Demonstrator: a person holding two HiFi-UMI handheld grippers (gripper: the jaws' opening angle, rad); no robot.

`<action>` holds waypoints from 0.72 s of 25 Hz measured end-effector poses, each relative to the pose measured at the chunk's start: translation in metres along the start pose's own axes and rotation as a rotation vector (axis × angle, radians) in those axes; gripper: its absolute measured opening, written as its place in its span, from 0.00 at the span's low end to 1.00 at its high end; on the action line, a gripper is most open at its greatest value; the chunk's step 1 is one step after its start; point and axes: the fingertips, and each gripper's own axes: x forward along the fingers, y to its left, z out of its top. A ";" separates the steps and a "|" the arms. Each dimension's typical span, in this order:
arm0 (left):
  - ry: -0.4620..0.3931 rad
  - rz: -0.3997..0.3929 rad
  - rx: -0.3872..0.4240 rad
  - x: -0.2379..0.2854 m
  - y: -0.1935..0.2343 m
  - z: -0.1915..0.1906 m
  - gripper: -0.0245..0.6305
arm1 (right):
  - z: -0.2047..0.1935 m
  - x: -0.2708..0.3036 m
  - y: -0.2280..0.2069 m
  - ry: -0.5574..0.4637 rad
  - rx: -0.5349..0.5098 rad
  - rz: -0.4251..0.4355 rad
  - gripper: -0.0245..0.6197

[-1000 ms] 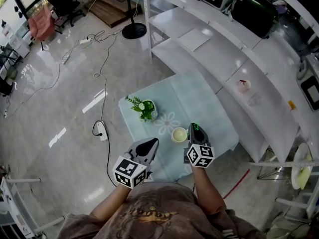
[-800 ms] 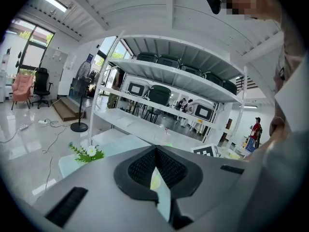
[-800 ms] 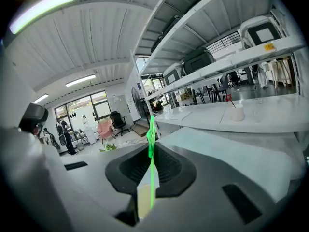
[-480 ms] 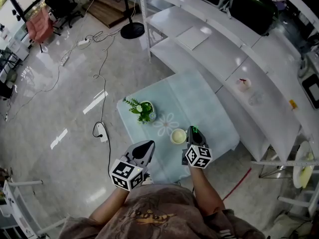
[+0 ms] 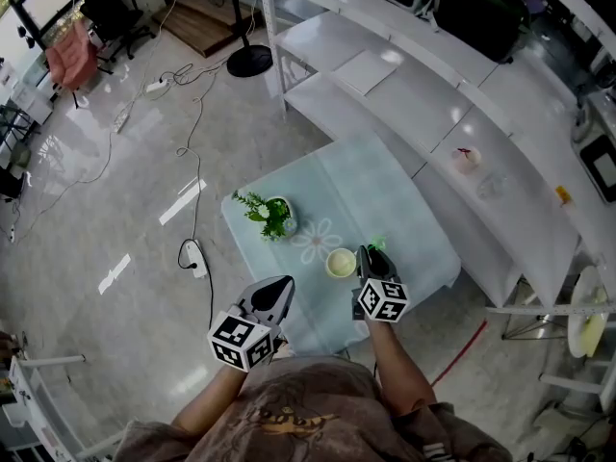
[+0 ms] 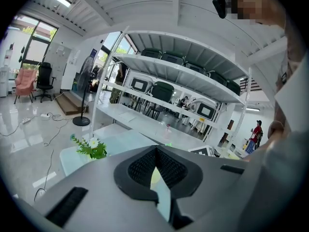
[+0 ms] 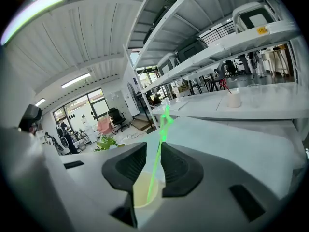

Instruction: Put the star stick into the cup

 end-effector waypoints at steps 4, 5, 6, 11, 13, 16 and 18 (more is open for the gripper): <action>0.007 -0.013 -0.003 0.002 -0.004 -0.003 0.07 | -0.002 -0.004 -0.005 0.008 0.003 -0.003 0.18; 0.009 -0.017 -0.005 0.003 -0.005 -0.004 0.07 | -0.002 -0.005 -0.007 0.008 0.003 -0.004 0.19; 0.009 -0.020 -0.007 0.003 -0.005 -0.005 0.07 | -0.002 -0.006 -0.008 0.007 0.002 -0.005 0.19; 0.012 -0.045 -0.011 0.006 -0.013 -0.006 0.07 | 0.004 -0.020 -0.012 -0.006 -0.002 -0.021 0.20; 0.014 -0.062 -0.007 0.009 -0.017 -0.006 0.07 | 0.011 -0.028 -0.013 -0.023 -0.002 -0.027 0.20; 0.017 -0.094 0.002 0.014 -0.025 -0.006 0.07 | 0.023 -0.044 -0.015 -0.054 -0.004 -0.036 0.20; 0.016 -0.117 0.007 0.019 -0.031 -0.005 0.07 | 0.030 -0.056 -0.018 -0.069 -0.005 -0.047 0.21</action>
